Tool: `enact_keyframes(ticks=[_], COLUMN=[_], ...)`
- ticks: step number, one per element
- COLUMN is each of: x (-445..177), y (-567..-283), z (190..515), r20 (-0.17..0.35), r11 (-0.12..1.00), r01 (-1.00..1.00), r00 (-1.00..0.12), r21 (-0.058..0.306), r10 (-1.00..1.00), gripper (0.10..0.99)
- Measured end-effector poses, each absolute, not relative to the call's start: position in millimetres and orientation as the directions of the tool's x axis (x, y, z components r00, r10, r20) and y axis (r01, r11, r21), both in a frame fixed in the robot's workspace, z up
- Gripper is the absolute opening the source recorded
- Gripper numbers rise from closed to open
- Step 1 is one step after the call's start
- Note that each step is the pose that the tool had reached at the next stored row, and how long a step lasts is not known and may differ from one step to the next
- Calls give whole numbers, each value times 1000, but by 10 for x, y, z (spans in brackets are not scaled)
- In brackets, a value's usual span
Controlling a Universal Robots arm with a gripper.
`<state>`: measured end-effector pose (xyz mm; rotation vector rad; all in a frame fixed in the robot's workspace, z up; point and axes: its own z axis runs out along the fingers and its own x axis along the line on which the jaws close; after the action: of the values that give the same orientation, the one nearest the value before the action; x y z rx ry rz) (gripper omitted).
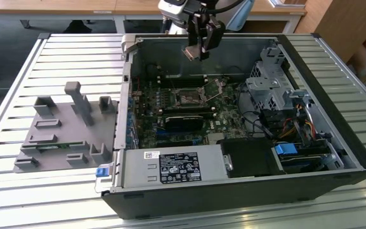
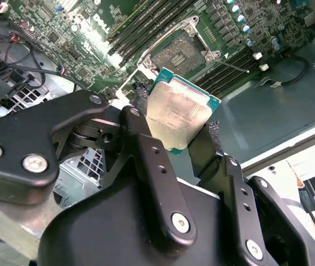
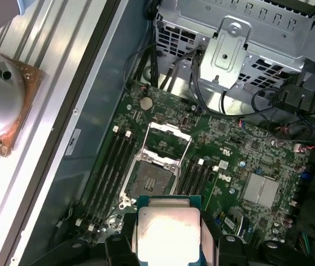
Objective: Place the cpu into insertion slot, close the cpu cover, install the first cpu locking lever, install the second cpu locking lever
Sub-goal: 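Place the cpu into insertion slot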
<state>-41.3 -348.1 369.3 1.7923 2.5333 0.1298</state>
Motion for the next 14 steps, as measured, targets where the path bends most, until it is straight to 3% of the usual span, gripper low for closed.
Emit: enact_keyframes(ticks=[14], x=[-417], y=[-3475], z=[3632], r20=[19], r11=[152], r01=[984], r00=[-154], r21=[89], r10=[988], gripper=[541])
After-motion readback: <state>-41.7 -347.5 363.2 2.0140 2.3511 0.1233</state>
